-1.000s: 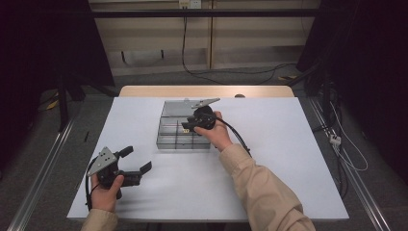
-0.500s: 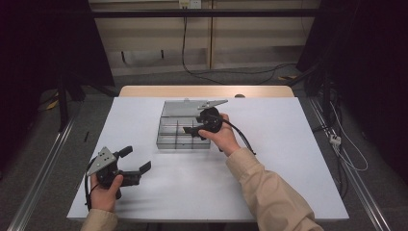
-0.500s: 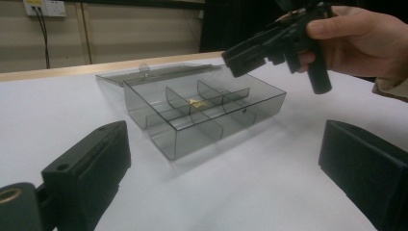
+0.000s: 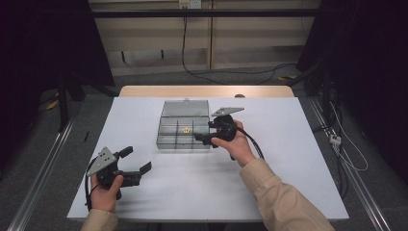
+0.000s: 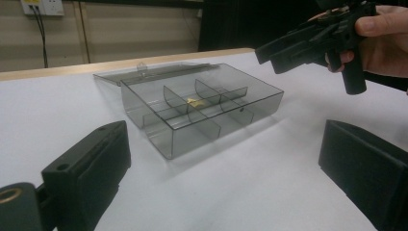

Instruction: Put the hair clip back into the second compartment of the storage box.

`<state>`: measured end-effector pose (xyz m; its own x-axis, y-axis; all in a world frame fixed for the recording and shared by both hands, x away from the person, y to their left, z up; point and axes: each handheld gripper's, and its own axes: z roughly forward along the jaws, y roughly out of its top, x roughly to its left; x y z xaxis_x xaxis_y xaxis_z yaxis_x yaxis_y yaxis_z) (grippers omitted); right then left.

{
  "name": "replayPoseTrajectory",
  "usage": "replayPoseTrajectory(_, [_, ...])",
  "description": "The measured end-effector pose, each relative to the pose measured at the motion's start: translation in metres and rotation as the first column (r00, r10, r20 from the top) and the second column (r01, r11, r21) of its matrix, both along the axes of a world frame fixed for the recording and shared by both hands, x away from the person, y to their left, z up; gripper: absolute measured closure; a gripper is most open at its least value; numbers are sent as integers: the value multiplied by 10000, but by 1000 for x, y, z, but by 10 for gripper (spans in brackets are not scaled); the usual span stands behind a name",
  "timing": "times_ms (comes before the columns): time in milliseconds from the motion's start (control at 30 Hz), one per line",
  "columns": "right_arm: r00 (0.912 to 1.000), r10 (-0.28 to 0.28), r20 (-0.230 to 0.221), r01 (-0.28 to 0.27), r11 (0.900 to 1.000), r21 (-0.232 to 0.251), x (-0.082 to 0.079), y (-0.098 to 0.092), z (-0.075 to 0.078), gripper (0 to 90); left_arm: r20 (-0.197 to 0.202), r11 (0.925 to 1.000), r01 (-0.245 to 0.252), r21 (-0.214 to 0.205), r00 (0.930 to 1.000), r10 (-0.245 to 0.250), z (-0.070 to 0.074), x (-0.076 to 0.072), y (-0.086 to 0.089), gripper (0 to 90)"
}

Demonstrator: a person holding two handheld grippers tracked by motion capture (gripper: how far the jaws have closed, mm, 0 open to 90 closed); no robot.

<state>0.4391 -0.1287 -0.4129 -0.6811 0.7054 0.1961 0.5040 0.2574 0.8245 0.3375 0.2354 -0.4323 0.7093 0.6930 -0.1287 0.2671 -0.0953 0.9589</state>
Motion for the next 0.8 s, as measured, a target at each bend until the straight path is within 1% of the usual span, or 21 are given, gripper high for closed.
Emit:
replayPoseTrajectory(67, [10000, -7, 2, 7, 10000, -8, -5, -3, 0, 189, -11, 10000, -10, 28, 10000, 10, 0, 0, 0, 39])
replayPoseTrajectory(133, [10000, -30, 6, 30, 10000, 81, -9, -7, 0, 188, 4, 10000, -1, 35, 10000, 1, 0, 0, 0, 39])
replayPoseTrajectory(267, [9999, 30, 139, -29, 10000, -83, -19, -15, -1, 186, 22, 10000, -15, 4, 10000, 15, 0, 1, 1, 39])
replayPoseTrajectory(333, [9999, 51, 136, -51, 10000, -10, -24, -19, -2, 185, 17, 10000, 1, -9, 10000, -1, 0, 0, 1, 39])
replayPoseTrajectory(500, [9998, 9, 210, -8, 10000, -24, -36, -29, -2, 183, 22, 10000, -1, 24, 10000, 1, 0, 0, 0, 39])
replayPoseTrajectory(700, [9997, -26, 259, 29, 9999, -105, -45, -42, -3, 179, 18, 10000, 4, 40, 10000, -4, 0, 0, 0, 39])
replayPoseTrajectory(800, [9996, -66, 291, 67, 10000, -48, -50, -48, -3, 181, 2, 10000, 16, 49, 10000, -16, 0, 0, 0, 39])
